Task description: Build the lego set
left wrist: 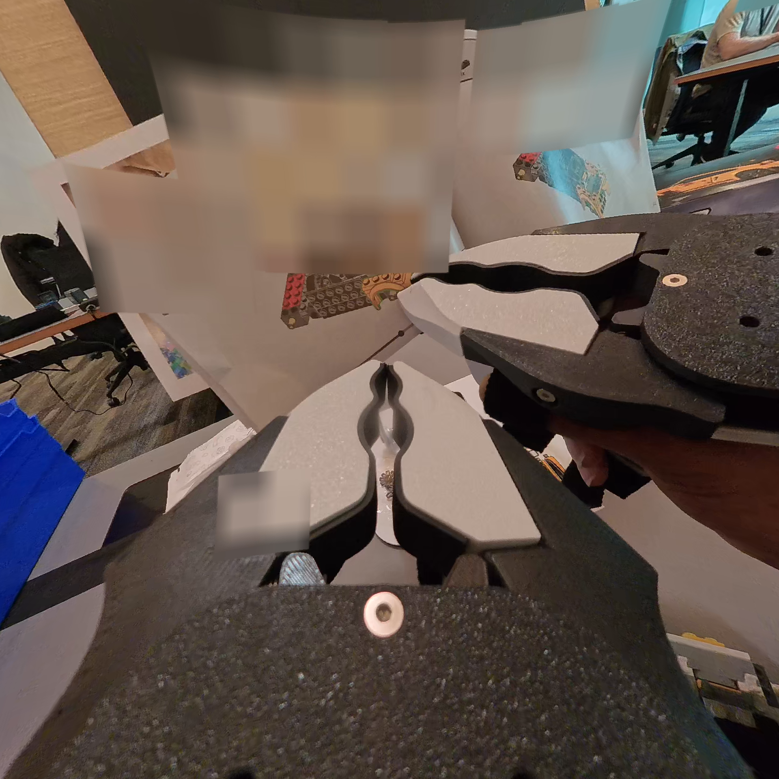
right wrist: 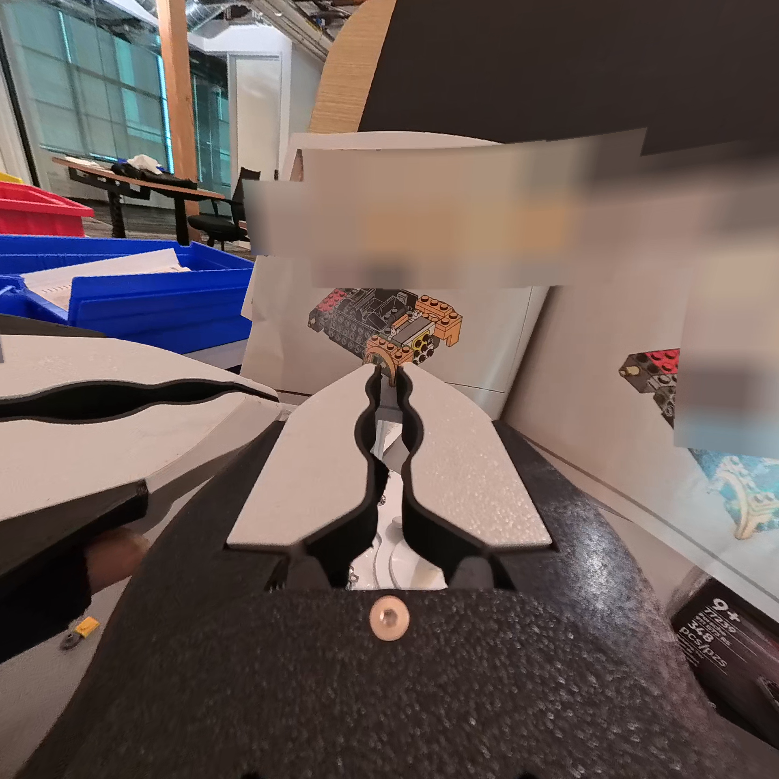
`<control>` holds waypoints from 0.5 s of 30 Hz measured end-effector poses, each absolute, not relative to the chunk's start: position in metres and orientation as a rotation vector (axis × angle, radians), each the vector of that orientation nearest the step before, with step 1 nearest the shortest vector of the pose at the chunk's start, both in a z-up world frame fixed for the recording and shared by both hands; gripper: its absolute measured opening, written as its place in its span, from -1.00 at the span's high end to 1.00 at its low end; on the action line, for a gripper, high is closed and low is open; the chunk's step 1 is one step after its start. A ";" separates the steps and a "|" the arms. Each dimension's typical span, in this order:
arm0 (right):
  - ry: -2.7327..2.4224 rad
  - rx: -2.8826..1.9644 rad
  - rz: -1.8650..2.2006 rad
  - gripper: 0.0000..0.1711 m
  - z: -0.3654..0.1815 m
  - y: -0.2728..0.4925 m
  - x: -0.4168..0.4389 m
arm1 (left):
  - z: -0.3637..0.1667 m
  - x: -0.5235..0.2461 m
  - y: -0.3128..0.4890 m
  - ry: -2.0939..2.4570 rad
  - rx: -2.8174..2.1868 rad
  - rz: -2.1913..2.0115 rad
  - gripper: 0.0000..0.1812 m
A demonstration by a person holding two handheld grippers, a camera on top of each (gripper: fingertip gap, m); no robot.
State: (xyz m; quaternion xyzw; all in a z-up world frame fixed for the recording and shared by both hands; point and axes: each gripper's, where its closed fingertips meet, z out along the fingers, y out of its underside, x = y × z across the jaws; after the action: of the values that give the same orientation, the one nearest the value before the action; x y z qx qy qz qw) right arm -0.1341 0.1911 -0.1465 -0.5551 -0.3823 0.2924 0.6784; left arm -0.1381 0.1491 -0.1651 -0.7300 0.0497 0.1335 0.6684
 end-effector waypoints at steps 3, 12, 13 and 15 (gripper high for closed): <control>-0.859 -1.246 0.657 0.93 -0.146 0.190 -0.133 | -0.165 -0.138 0.149 0.114 -1.646 0.302 1.00; -0.846 -1.230 0.669 0.94 -0.140 0.189 -0.122 | -0.164 -0.138 0.148 0.117 -1.644 0.308 1.00; -0.843 -1.226 0.673 0.93 -0.139 0.189 -0.120 | -0.164 -0.138 0.148 0.117 -1.645 0.308 1.00; -0.829 -1.215 0.678 0.93 -0.133 0.190 -0.113 | -0.164 -0.138 0.148 0.118 -1.643 0.310 1.00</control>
State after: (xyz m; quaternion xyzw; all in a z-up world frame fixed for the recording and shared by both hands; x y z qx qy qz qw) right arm -0.1127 0.1902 -0.1331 -0.5433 -0.3708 0.3030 0.6895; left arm -0.1377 0.1481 -0.1642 -0.7288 0.0524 0.1375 0.6687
